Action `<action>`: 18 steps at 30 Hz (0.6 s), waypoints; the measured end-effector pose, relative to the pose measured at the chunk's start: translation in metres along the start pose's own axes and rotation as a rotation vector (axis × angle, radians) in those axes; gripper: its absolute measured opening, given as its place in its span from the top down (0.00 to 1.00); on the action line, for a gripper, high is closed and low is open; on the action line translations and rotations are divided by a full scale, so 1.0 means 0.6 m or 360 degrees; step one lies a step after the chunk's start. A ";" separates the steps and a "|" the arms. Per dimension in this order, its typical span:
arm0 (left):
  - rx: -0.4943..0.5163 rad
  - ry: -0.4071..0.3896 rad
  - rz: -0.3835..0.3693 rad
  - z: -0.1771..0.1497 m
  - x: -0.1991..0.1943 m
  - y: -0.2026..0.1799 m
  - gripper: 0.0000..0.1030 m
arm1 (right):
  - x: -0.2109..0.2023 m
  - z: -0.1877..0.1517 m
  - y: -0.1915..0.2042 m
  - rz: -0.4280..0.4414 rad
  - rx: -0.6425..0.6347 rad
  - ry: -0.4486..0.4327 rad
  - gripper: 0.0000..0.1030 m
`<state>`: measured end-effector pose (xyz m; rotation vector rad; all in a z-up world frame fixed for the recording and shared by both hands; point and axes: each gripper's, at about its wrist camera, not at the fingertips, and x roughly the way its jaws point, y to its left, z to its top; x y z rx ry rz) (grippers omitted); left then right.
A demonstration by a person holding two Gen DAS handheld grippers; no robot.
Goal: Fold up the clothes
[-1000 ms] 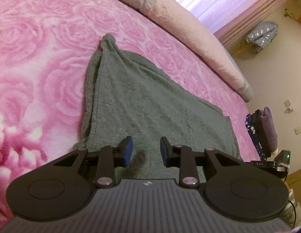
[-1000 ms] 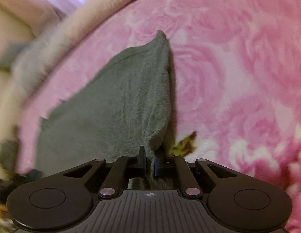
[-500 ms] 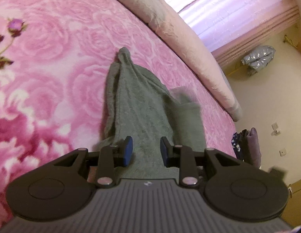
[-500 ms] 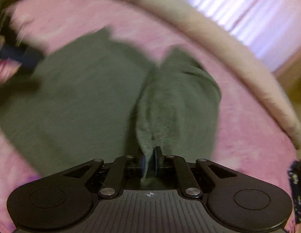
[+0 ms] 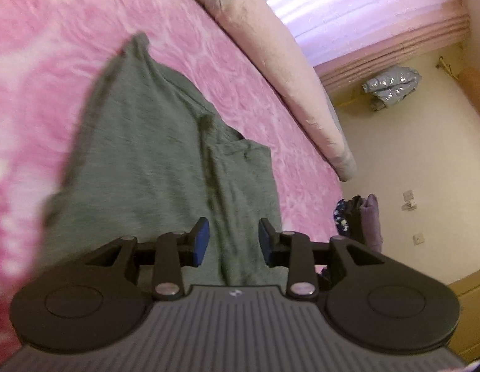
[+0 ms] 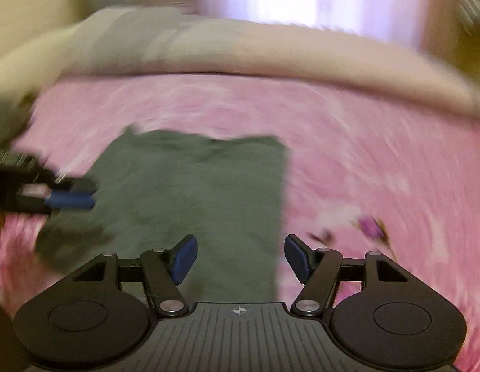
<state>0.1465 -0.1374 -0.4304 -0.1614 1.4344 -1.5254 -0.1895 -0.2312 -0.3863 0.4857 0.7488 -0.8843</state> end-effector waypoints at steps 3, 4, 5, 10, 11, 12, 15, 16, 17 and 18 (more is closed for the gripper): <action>0.0004 0.0060 0.0047 0.024 0.055 -0.009 0.70 | 0.032 0.009 -0.092 0.0057 0.0382 0.0079 0.37; 0.0018 0.0080 0.0079 0.031 0.071 -0.011 0.70 | 0.044 0.010 -0.119 0.0091 0.0504 0.0103 0.37; 0.0033 0.0100 0.0111 0.037 0.086 -0.013 0.70 | 0.054 0.007 -0.138 0.0149 0.0615 0.0115 0.37; -0.0015 0.0184 0.0158 0.048 0.136 -0.004 0.70 | 0.092 -0.006 -0.203 0.0330 0.0966 0.0137 0.37; -0.0019 0.0196 0.0166 0.048 0.143 -0.002 0.70 | 0.093 -0.005 -0.208 0.0345 0.0976 0.0128 0.37; -0.0017 0.0199 0.0171 0.046 0.146 -0.002 0.70 | 0.095 -0.004 -0.212 0.0358 0.0981 0.0121 0.37; -0.0022 0.0188 0.0171 0.041 0.151 -0.001 0.70 | 0.104 0.002 -0.220 0.0383 0.0964 0.0107 0.37; -0.0017 0.0182 0.0167 0.041 0.151 -0.002 0.70 | 0.107 0.004 -0.223 0.0391 0.0958 0.0102 0.37; -0.0003 0.0175 0.0161 0.041 0.150 -0.005 0.73 | 0.110 0.006 -0.225 0.0400 0.0952 0.0098 0.37; 0.0011 0.0168 0.0155 0.041 0.148 -0.007 0.73 | 0.113 0.008 -0.228 0.0408 0.0946 0.0093 0.37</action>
